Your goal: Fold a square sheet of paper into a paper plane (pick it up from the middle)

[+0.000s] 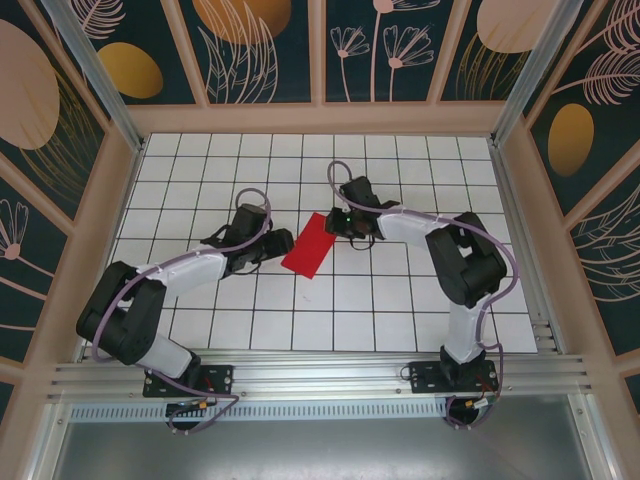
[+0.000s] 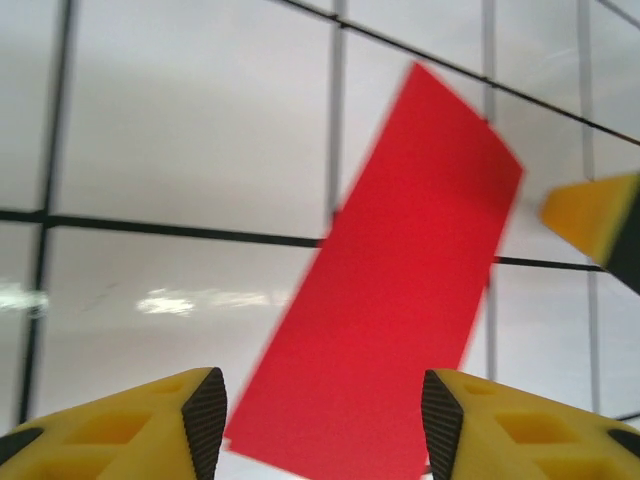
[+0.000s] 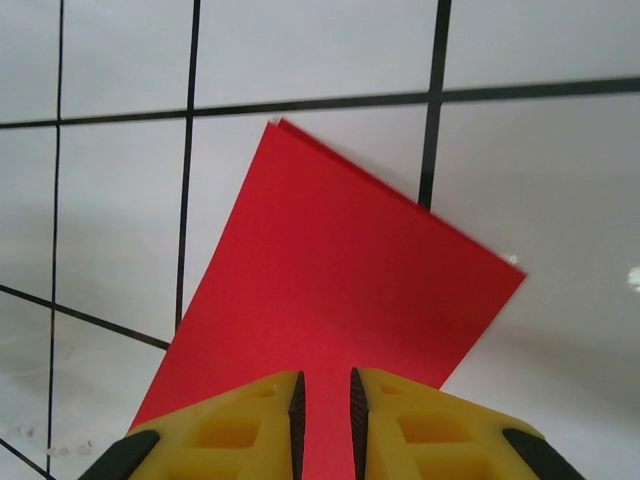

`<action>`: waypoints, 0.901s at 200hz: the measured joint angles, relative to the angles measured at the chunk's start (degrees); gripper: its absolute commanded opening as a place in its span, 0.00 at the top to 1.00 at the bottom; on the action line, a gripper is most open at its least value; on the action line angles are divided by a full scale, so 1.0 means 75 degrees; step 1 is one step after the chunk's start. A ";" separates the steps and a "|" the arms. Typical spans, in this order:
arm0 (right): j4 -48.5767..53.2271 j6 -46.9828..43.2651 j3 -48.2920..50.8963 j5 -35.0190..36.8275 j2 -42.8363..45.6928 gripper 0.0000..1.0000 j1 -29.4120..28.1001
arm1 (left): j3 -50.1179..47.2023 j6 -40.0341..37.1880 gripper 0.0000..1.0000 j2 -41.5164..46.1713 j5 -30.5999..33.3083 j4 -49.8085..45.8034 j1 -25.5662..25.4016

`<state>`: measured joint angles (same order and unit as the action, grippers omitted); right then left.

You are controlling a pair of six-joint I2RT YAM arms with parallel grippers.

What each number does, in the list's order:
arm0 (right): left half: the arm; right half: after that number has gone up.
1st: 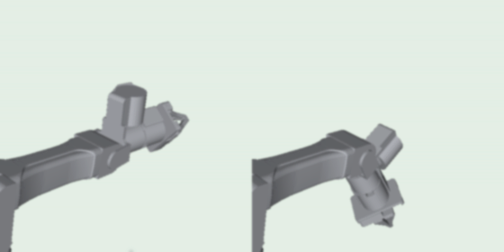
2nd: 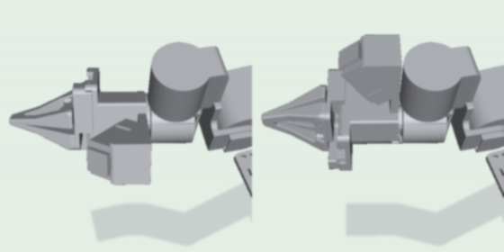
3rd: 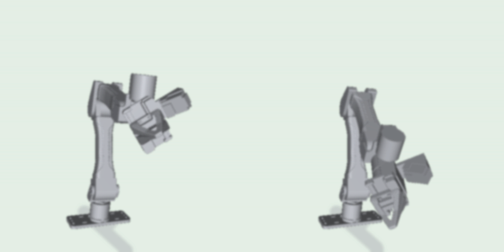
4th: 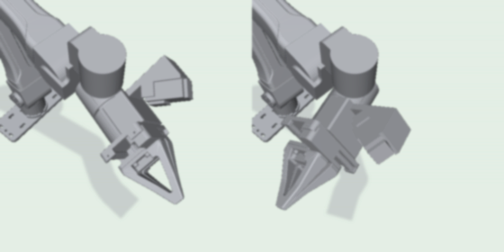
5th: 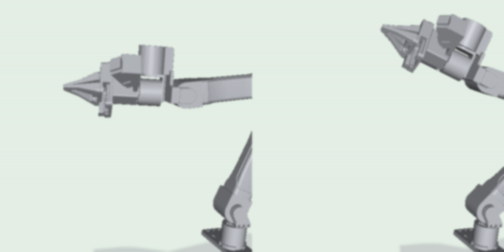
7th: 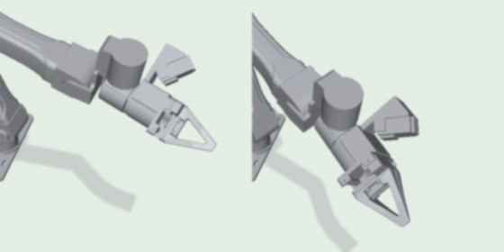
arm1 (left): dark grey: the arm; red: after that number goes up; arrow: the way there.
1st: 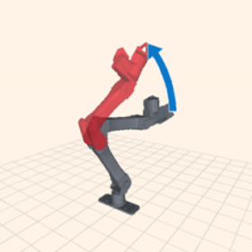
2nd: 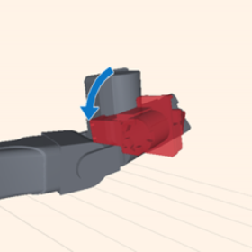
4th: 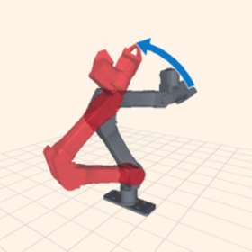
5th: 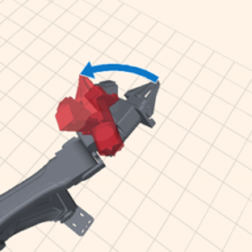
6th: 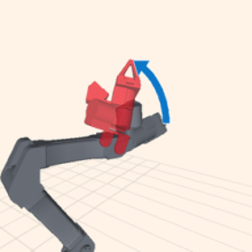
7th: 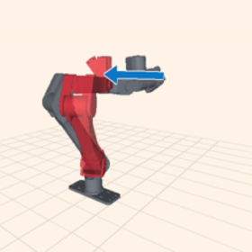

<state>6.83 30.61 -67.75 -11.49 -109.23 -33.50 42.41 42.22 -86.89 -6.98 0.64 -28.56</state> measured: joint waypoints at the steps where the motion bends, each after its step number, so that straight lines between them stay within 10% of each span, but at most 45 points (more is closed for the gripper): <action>1: 0.0009 0.0000 -0.0003 0.0006 -0.0009 0.78 -0.0006 | -0.0012 0.0000 0.41 0.0000 -0.0006 0.0000 0.0009; 180: 0.1294 -0.1174 -0.2136 0.0443 -0.1376 0.78 -0.0804 | -0.0723 0.0353 0.35 0.0038 -0.0740 0.0425 0.0609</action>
<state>16.53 21.80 -83.77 -8.16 -119.55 -39.53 36.99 44.86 -86.61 -12.53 3.84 -23.99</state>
